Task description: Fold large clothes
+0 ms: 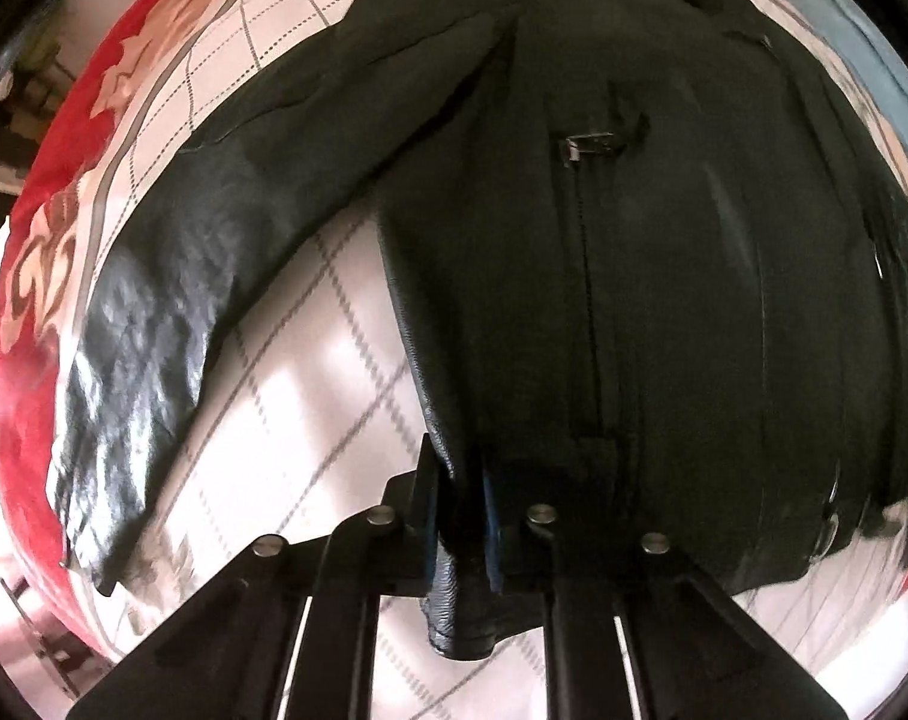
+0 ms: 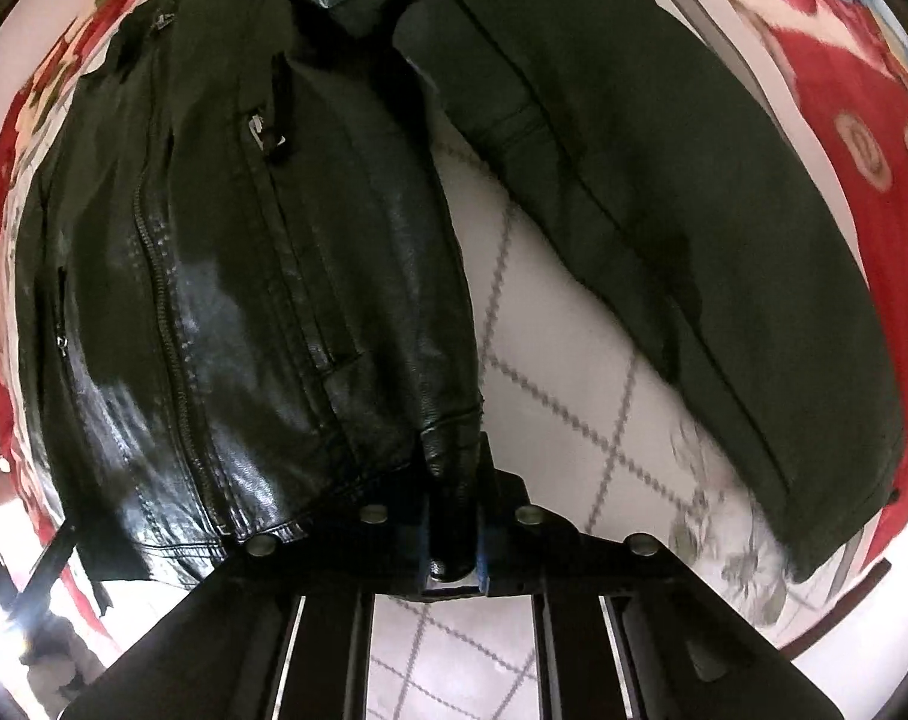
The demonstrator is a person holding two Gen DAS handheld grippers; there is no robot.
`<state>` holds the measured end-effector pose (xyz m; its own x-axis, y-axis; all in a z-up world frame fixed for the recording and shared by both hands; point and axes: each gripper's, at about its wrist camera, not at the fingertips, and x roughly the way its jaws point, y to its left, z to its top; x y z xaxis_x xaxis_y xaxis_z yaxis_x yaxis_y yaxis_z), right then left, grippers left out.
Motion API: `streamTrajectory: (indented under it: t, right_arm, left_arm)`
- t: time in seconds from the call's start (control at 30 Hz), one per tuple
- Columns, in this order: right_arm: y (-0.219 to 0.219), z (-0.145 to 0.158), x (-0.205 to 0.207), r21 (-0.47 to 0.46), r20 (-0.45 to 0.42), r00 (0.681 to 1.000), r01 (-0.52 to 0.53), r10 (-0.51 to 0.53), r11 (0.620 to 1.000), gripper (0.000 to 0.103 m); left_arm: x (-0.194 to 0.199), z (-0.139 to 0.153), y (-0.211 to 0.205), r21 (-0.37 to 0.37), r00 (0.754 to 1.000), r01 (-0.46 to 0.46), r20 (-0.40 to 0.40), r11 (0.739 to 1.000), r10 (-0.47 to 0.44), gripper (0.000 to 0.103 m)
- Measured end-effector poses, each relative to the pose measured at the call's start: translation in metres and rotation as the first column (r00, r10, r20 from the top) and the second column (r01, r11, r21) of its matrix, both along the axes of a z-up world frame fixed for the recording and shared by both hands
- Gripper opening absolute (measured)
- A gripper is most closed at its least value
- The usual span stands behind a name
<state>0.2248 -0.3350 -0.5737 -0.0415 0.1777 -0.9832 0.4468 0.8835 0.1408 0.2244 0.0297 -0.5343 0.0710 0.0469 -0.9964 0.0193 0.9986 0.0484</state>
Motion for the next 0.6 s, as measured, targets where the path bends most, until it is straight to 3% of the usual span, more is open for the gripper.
streamTrajectory:
  t: [0.13, 0.3, 0.4, 0.47, 0.53, 0.6]
  right_arm:
    - [0.0, -0.001, -0.018, 0.022, -0.036, 0.999, 0.015, -0.015, 1.0, 0.01]
    - [0.008, -0.027, -0.044, 0.021, -0.103, 0.994, -0.021, 0.023, 1.0, 0.015]
    - [0.009, -0.03, -0.037, 0.055, -0.106, 0.993, -0.048, 0.054, 0.997, 0.041]
    - [0.0, -0.033, -0.043, 0.097, -0.098, 0.995, 0.007, 0.003, 0.995, 0.049]
    - [-0.026, -0.019, -0.055, 0.129, -0.092, 0.991, 0.107, -0.096, 0.986, 0.06]
    - [-0.049, -0.013, -0.075, 0.167, -0.087, 0.971, 0.232, -0.22, 0.958, 0.062]
  left_arm:
    - [-0.031, 0.001, 0.004, 0.011, 0.998, 0.014, -0.057, 1.0, -0.013, 0.009]
    - [-0.046, 0.005, 0.011, 0.066, 0.994, -0.01, -0.107, 0.998, 0.017, 0.024]
    - [-0.044, 0.018, 0.017, 0.097, 0.994, -0.026, -0.1, 0.995, 0.036, 0.032]
    - [-0.039, 0.034, 0.019, 0.108, 0.996, -0.027, -0.086, 0.994, 0.037, 0.067]
    - [-0.032, 0.052, 0.017, 0.109, 0.997, -0.031, -0.067, 0.994, 0.039, 0.088]
    - [-0.024, 0.065, 0.012, 0.116, 0.998, -0.025, -0.054, 0.993, 0.032, 0.096]
